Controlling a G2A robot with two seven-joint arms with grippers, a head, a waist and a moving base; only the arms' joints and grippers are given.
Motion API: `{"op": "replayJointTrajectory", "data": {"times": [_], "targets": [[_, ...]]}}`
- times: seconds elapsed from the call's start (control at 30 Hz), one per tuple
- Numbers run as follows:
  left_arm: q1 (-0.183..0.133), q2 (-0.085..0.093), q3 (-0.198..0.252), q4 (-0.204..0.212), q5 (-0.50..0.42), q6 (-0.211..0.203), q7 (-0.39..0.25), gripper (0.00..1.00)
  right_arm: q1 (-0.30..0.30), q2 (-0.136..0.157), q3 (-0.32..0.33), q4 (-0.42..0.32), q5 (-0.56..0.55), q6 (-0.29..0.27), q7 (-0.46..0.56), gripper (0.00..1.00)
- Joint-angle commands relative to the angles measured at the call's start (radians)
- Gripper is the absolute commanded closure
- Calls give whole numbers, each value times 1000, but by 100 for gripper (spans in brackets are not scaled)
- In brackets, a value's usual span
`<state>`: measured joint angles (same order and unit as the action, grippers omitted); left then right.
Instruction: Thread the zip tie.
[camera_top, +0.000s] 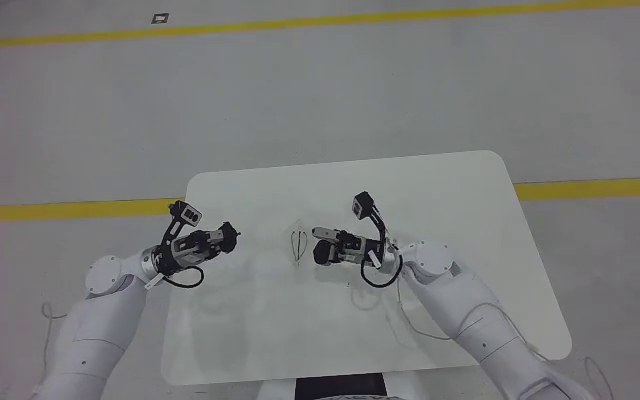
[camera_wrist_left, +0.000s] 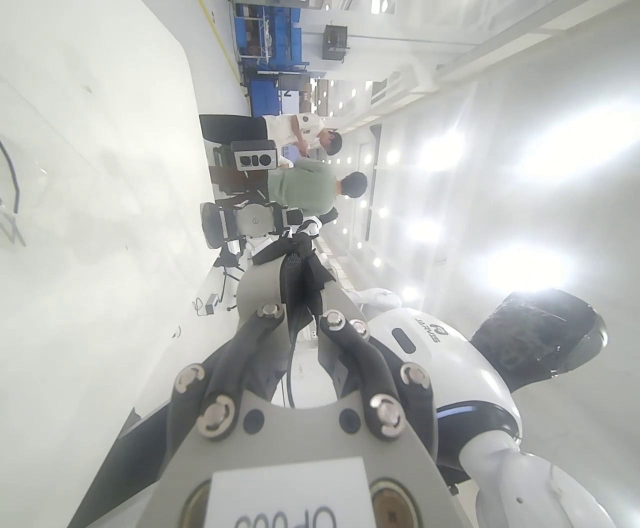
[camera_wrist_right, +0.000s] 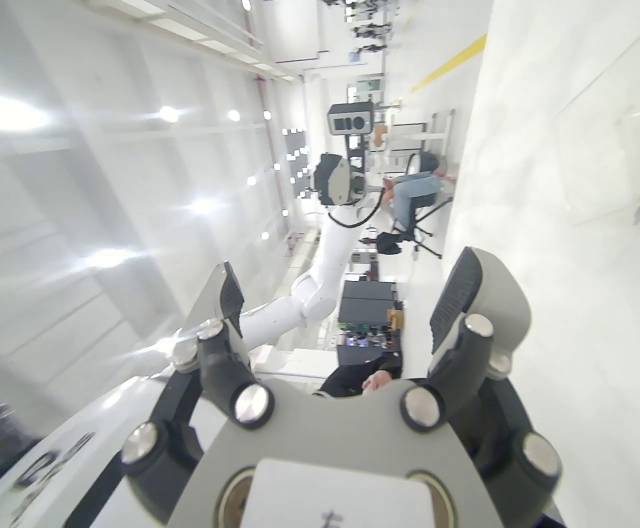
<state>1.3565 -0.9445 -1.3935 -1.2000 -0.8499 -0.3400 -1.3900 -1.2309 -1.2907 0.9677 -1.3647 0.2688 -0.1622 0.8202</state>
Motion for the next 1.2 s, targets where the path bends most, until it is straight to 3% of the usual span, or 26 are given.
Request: {"op": "replayJointTrajectory", "data": {"times": [0.0,0.2,0.3,0.63,0.8,0.93,1.07,1.17], "targets": [[0,0,0,0,0,0,0,100,10,-3,-28,-58,-133,94,-90,0],[0,0,0,0,0,0,0,100,65,-21,-138,-163,-393,369,-237,0],[0,0,0,0,0,0,0,100,85,-27,-197,-187,-503,449,-234,0],[0,0,0,0,0,0,0,100,85,-28,-216,-189,-551,456,-235,0],[0,0,0,0,0,0,0,100,160,-46,-283,-196,-640,502,-157,0],[0,0,0,0,0,0,0,100,240,-80,-320,-115,-667,502,-84,0],[0,0,0,0,0,0,0,100,314,-133,-342,9,-702,502,-38,0],[0,0,0,0,0,0,0,100,340,-170,-350,75,-732,502,-18,0]]}}
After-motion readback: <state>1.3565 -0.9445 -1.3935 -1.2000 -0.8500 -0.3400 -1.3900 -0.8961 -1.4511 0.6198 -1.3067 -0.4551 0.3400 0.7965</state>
